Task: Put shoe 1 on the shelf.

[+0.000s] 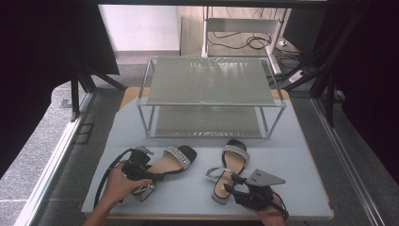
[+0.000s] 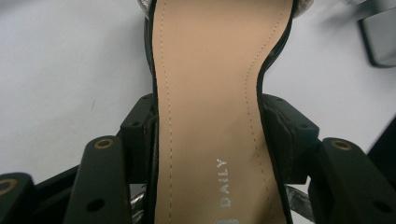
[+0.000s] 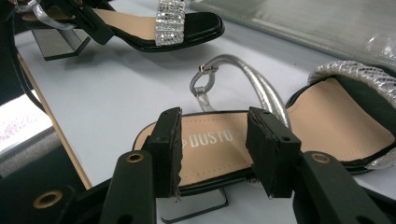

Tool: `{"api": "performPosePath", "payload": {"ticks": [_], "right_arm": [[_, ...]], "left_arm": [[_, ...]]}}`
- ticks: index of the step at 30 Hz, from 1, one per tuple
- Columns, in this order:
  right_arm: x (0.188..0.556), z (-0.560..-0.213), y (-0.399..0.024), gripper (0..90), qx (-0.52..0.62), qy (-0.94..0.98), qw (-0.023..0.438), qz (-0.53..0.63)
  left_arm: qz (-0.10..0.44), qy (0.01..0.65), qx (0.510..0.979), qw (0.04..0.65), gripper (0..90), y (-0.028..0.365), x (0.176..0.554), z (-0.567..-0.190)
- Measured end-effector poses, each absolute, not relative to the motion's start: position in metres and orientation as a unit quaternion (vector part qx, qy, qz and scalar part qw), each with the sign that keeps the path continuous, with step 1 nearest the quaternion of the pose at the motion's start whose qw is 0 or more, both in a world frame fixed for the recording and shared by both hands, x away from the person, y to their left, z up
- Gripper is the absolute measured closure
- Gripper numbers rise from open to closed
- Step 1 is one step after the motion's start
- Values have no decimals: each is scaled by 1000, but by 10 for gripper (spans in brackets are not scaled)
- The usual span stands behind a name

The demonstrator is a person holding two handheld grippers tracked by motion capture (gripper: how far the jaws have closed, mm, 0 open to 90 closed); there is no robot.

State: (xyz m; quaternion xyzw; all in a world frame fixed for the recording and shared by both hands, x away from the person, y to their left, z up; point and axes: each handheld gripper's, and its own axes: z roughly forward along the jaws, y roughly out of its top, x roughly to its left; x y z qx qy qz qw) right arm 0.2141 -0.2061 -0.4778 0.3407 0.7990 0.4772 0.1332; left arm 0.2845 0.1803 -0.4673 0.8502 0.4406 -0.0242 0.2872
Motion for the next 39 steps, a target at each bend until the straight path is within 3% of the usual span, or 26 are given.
{"api": "performPosePath", "payload": {"ticks": [18, 39], "right_arm": [[212, -461, -223, 555, 360, 767, 153, 509], [212, -460, -226, 549, 367, 763, 152, 511]], "left_arm": [[-36, 428, 829, 357, 432, 188, 286, -430], [-25, 410, 824, 391, 432, 174, 296, -387]]}}
